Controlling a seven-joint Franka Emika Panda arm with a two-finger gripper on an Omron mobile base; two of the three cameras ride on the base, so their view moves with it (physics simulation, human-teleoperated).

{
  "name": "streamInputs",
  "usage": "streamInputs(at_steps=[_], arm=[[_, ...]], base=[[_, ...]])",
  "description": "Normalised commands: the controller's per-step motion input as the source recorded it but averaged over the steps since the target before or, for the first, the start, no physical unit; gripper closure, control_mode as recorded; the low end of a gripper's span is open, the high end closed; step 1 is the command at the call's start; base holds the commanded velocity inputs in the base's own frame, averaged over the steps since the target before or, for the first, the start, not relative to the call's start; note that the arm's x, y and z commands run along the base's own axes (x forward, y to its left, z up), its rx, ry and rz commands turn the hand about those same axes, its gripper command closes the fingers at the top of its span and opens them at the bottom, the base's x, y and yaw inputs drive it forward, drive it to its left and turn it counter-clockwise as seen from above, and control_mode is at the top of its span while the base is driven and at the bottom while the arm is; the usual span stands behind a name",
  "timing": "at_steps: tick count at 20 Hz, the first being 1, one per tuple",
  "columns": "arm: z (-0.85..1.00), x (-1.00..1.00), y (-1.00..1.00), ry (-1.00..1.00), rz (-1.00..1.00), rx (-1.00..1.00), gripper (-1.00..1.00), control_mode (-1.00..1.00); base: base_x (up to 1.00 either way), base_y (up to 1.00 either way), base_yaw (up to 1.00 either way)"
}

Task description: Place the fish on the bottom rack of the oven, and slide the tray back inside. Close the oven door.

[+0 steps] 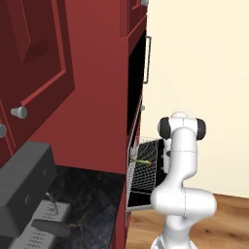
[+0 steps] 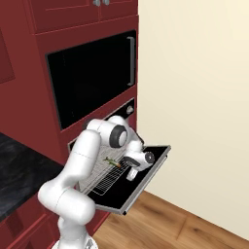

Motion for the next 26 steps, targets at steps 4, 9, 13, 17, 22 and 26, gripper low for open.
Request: streamInputs(at_steps=[4,9,13,17,22,26], arm=[[-0.31,0.31,0.24,0.00,-0.12,0.00,-1.00,-1.00],[-0.41,0.32,0.20,0.00,-0.09,0.00,-1.00,-1.00],[-0.56,0.29,0.27,0.00,-0.09,0.00,-1.00,-1.00],[-0.77,0.24,0.32,0.00,-0.06,0.00,-1.00,-1.00],[-0.79,0.26,0.56,-0.03,-0.05,0.00,-1.00,-1.00],[-0.78,0.25,0.95,-0.10,-0.06,0.00,-1.00,-1.00]], base=[[0.00,0.00,0.00],[0.00,0.00,0.00],[0.00,0.00,0.00],[0.00,0.00,0.00],[0.00,0.00,0.00],[0.00,0.00,0.00]])
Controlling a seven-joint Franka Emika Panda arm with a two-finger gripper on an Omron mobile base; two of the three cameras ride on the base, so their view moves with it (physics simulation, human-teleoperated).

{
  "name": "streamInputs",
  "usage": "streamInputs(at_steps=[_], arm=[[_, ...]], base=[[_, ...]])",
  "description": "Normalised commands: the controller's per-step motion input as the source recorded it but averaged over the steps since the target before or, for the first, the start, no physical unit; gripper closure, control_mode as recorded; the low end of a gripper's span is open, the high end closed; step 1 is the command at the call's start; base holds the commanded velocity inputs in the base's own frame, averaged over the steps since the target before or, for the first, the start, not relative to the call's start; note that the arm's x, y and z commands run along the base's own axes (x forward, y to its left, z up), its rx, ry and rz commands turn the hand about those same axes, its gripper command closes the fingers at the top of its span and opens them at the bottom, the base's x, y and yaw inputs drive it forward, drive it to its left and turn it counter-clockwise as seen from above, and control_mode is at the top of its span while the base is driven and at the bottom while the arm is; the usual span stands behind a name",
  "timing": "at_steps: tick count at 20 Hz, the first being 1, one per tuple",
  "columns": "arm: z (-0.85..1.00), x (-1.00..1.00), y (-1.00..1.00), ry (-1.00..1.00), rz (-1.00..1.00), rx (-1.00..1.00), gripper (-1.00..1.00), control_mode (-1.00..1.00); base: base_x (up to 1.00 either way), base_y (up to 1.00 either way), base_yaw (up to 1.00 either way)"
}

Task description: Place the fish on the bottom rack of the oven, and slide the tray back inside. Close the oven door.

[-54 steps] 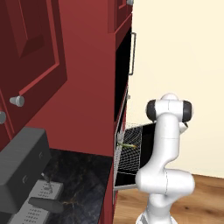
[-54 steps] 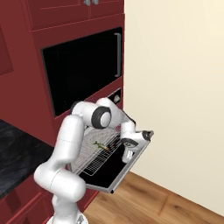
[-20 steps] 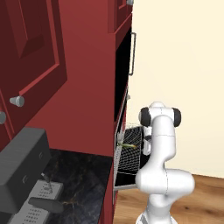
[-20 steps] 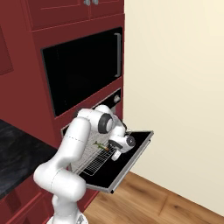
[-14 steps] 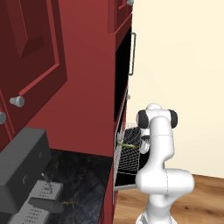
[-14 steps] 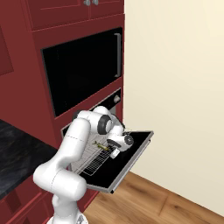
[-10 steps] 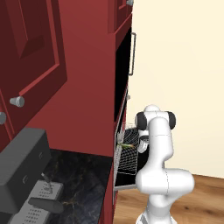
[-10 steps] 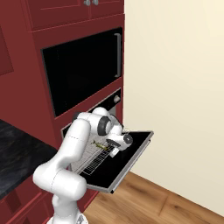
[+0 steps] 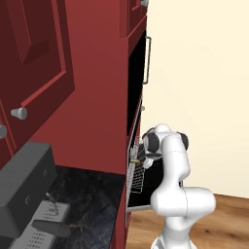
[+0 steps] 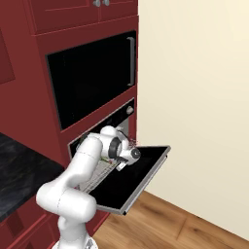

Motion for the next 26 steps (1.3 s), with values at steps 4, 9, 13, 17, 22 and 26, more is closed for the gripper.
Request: streamInputs(at_steps=[4,9,13,17,22,26], arm=[[-0.82,0.25,1.00,-0.12,-0.06,0.00,-1.00,-1.00],[-0.30,0.10,0.83,-0.08,-0.05,0.00,-1.00,-1.00],[0.31,0.00,0.17,-0.03,-0.01,0.00,-1.00,-1.00],[0.93,0.00,-0.42,-0.01,0.00,0.01,-1.00,-1.00],[1.00,-0.16,-0.93,-0.04,0.00,0.00,-1.00,-1.00],[1.00,-0.53,-1.00,-0.03,0.00,0.00,-1.00,-1.00]], base=[[0.00,0.00,0.00],[0.00,0.00,0.00],[0.00,0.00,0.00],[0.00,0.00,0.00],[0.00,0.00,0.00],[0.00,0.00,0.00]])
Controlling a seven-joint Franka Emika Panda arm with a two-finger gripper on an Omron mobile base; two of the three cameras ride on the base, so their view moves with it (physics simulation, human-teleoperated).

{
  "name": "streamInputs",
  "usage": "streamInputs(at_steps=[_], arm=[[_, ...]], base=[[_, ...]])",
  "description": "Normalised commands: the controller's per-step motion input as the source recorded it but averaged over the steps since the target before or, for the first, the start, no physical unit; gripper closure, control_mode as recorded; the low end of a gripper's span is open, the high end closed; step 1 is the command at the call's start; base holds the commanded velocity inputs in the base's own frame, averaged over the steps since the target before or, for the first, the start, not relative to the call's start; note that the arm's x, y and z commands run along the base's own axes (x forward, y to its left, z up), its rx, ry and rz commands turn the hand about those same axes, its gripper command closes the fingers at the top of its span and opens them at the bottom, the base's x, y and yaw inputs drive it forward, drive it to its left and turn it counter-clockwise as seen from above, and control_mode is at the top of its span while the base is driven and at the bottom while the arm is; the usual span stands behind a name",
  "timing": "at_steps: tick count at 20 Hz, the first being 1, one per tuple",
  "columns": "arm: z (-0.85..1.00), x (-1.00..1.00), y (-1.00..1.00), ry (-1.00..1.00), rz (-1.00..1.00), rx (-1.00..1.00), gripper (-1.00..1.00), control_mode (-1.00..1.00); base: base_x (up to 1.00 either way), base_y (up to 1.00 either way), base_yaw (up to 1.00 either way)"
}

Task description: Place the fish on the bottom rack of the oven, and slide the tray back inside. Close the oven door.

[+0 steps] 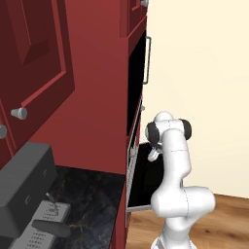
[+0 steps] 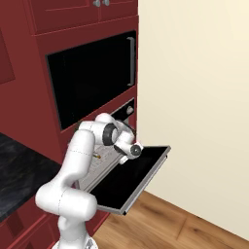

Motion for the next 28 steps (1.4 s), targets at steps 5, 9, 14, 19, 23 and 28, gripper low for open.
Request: streamInputs(at_steps=[5,9,14,19,23,28], arm=[[1.00,-0.57,-1.00,0.00,0.00,0.00,-1.00,-1.00],[1.00,-0.51,-1.00,0.00,0.00,0.00,-1.00,-1.00],[1.00,-0.55,-0.98,0.00,0.00,0.00,-1.00,-1.00],[0.46,-0.46,-1.00,0.00,0.01,0.00,-1.00,-1.00],[-0.09,-0.44,-0.88,0.00,0.08,0.00,-1.00,-1.00],[-0.81,-0.22,-0.28,-0.06,0.15,0.01,-1.00,-1.00]], base=[[0.00,0.00,0.00],[0.00,0.00,0.00],[0.00,0.00,0.00],[0.00,0.00,0.00],[0.00,0.00,0.00],[0.00,0.00,0.00]])
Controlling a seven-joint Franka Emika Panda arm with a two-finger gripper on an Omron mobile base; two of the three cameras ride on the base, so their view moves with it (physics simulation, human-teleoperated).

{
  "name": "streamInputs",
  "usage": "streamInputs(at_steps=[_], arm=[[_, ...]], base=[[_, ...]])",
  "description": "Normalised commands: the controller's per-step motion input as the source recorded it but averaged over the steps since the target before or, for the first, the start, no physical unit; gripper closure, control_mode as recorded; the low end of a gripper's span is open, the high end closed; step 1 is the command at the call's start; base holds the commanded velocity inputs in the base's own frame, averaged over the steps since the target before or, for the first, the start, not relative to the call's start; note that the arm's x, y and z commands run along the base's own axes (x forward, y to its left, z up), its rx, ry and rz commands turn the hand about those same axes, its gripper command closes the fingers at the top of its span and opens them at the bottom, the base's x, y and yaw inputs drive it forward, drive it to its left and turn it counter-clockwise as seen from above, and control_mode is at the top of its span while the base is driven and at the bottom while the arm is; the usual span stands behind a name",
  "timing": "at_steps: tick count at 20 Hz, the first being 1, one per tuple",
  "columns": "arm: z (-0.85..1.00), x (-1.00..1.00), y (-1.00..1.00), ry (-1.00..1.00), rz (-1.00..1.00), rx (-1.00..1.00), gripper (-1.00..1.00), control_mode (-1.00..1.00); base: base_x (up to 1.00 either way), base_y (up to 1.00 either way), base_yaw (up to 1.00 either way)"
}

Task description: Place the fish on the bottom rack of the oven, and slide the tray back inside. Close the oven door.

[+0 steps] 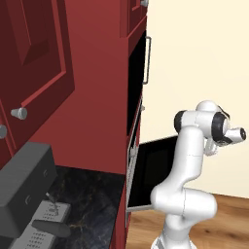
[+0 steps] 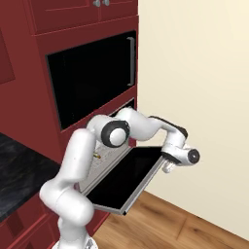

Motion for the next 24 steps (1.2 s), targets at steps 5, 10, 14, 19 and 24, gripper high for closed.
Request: streamInputs(at_steps=[5,10,14,19,24], arm=[[-1.00,-0.09,0.04,-0.16,0.20,0.05,-1.00,-1.00],[-1.00,-0.03,0.21,-0.20,0.22,0.07,-1.00,-1.00],[-0.93,0.00,0.36,-0.14,0.21,0.08,-1.00,-1.00],[-0.41,-0.06,0.51,-0.07,0.19,0.06,-1.00,-1.00],[-0.16,-0.01,0.63,0.00,0.15,0.05,-1.00,-1.00]], base=[[0.00,0.00,0.00],[0.00,0.00,0.00],[0.00,0.00,0.00],[0.00,0.00,0.00],[0.00,0.00,0.00]])
